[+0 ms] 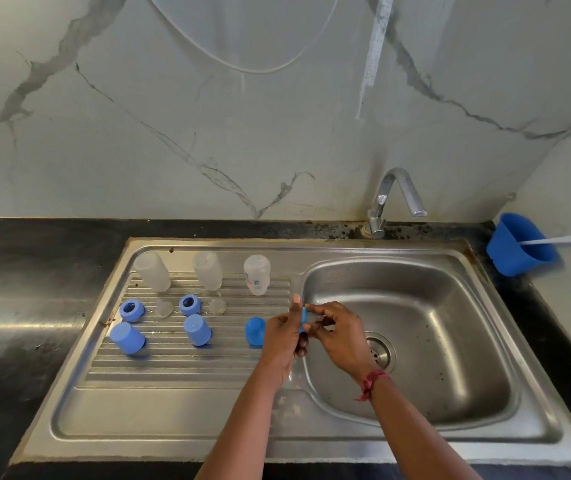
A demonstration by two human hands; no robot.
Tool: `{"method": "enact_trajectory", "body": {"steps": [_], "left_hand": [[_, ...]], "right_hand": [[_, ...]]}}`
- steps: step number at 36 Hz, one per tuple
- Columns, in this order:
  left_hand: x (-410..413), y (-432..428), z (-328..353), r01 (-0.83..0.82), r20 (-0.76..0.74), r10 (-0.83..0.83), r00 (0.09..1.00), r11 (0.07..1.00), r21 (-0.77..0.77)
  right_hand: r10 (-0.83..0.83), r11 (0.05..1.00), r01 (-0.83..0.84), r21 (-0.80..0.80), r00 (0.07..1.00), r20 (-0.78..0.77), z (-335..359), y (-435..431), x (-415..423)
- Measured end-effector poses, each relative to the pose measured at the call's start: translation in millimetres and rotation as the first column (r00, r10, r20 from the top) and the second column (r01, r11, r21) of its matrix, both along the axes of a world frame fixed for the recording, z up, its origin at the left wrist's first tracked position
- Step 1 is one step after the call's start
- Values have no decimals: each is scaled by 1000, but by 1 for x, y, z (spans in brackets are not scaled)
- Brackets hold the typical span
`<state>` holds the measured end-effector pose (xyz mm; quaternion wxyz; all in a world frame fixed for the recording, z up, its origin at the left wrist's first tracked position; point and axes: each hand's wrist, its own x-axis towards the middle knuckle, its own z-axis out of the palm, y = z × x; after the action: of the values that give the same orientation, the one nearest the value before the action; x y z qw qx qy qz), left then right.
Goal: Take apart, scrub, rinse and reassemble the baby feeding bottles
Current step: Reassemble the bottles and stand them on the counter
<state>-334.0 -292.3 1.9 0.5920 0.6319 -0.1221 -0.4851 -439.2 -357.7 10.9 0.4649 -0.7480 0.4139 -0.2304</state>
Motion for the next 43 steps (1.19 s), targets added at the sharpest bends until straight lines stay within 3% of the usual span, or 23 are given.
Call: {"method": "enact_trajectory", "body": {"steps": [6, 12, 18, 23, 26, 34, 43], "left_hand": [[1, -6, 1, -23, 40, 19, 999, 997, 76], [0, -11, 8, -112, 38, 107, 993, 982, 150], [-2, -15, 12, -178, -46, 188, 981, 970, 166], [-4, -15, 14, -161, -66, 173, 983, 974, 162], [1, -11, 13, -75, -67, 86, 994, 985, 154], [9, -5, 21, 69, -84, -57, 995, 985, 157], [8, -3, 27, 0, -107, 16, 994, 989, 146]], "right_hand": [[-39, 993, 46, -109, 997, 72, -3, -2, 1], [-89, 989, 100, -109, 991, 101, -6, 2, 6], [-159, 929, 190, -318, 980, 119, -5, 14, 12], [-183, 914, 212, -346, 976, 114, -6, 15, 12], [-141, 949, 172, -265, 982, 129, -8, 10, 10], [-144, 975, 95, 201, 959, 245, 4, -9, 2], [3, 996, -14, 88, 992, 125, 0, -12, -1]]}}
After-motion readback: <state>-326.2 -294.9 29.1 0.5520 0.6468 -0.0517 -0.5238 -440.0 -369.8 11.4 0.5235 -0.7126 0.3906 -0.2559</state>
